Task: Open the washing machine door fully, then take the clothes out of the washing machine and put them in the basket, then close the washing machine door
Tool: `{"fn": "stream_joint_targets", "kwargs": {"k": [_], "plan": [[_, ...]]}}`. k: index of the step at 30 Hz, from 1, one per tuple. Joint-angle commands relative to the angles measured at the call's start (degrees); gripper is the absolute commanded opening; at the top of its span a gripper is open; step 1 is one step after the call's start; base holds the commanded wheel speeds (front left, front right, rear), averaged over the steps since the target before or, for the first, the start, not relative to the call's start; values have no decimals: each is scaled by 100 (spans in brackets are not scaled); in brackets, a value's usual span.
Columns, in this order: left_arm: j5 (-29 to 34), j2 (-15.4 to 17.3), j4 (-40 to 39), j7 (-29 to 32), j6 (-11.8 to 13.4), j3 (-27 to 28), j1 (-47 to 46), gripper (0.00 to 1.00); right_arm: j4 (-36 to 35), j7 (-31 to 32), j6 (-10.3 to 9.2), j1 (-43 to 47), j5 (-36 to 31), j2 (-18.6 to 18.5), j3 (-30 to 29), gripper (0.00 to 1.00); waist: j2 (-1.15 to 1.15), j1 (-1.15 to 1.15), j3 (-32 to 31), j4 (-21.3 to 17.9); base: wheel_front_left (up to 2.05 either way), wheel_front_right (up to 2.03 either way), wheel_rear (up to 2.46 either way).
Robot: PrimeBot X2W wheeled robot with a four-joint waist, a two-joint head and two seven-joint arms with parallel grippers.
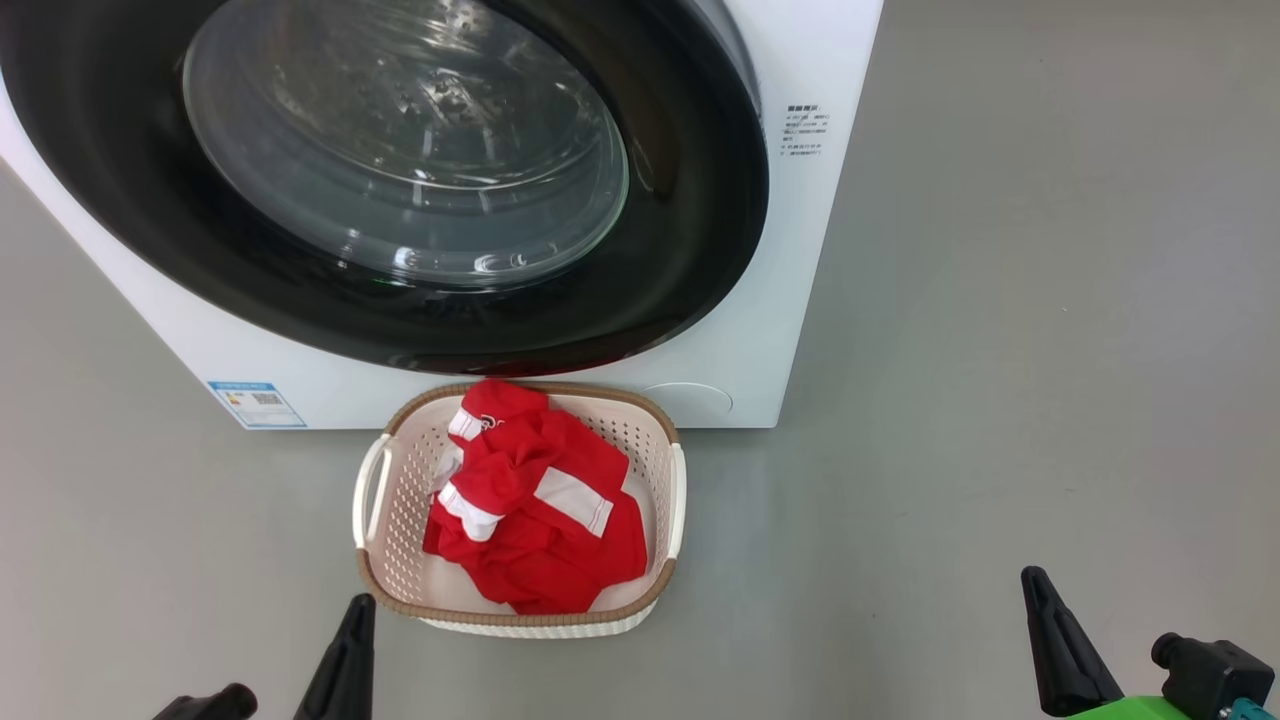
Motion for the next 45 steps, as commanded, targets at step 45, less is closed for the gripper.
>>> {"fn": "stream_joint_targets", "kwargs": {"k": [45], "plan": [[-2676,58,-47,681,-19,326,-336,0,-151,677,-3,-528,2772,-216,18,0,0,-1,-266,-87,0,0,0]]}}
